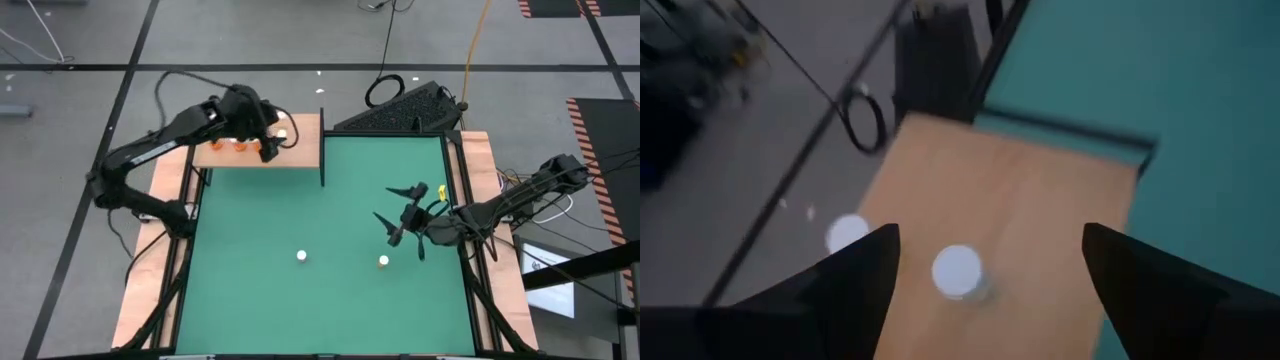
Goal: Pick and place medicine bottles onto shelf by color
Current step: Put the small pink pill bottle on the shelf aligned with the other small yellow pill bottle
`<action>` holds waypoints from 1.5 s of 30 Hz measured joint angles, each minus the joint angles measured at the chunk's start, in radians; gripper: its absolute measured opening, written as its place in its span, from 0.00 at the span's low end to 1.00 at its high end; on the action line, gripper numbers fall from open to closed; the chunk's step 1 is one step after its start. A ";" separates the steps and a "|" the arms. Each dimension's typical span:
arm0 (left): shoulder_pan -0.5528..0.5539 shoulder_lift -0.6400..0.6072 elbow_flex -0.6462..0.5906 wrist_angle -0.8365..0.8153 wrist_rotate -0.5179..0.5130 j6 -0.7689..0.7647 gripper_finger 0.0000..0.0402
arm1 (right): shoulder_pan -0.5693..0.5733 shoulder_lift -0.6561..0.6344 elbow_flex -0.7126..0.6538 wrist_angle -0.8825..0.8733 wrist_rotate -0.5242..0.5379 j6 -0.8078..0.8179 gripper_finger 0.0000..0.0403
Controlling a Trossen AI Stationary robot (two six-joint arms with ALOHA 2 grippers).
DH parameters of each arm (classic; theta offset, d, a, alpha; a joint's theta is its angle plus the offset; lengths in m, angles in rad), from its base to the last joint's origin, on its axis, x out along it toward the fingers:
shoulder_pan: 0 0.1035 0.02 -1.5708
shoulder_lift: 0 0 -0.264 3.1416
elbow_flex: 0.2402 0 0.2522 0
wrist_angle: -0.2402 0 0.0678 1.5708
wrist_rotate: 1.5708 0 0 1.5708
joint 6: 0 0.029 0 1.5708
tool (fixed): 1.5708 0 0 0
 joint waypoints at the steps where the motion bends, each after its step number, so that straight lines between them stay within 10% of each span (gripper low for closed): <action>1: -0.019 -0.028 0.000 -0.001 -0.015 -0.008 0.79 | 0.000 -0.003 0.000 -0.012 -0.032 0.024 0.87; 12: -0.335 -0.227 -0.001 -0.168 -0.248 -0.174 0.71 | -0.013 -0.006 0.000 -0.007 -0.257 0.236 0.87; 24: -0.788 -0.224 -0.196 0.076 -0.530 -0.407 0.70 | 0.006 0.084 0.000 0.003 -0.343 0.465 0.87; 38: -1.177 -0.037 -0.284 0.275 -0.762 -0.548 0.70 | 0.006 0.552 0.020 0.561 -0.344 0.478 0.87; 45: -1.211 -0.008 -0.282 0.292 -0.757 -0.653 0.70 | -0.008 0.758 0.252 0.453 -0.449 0.411 0.87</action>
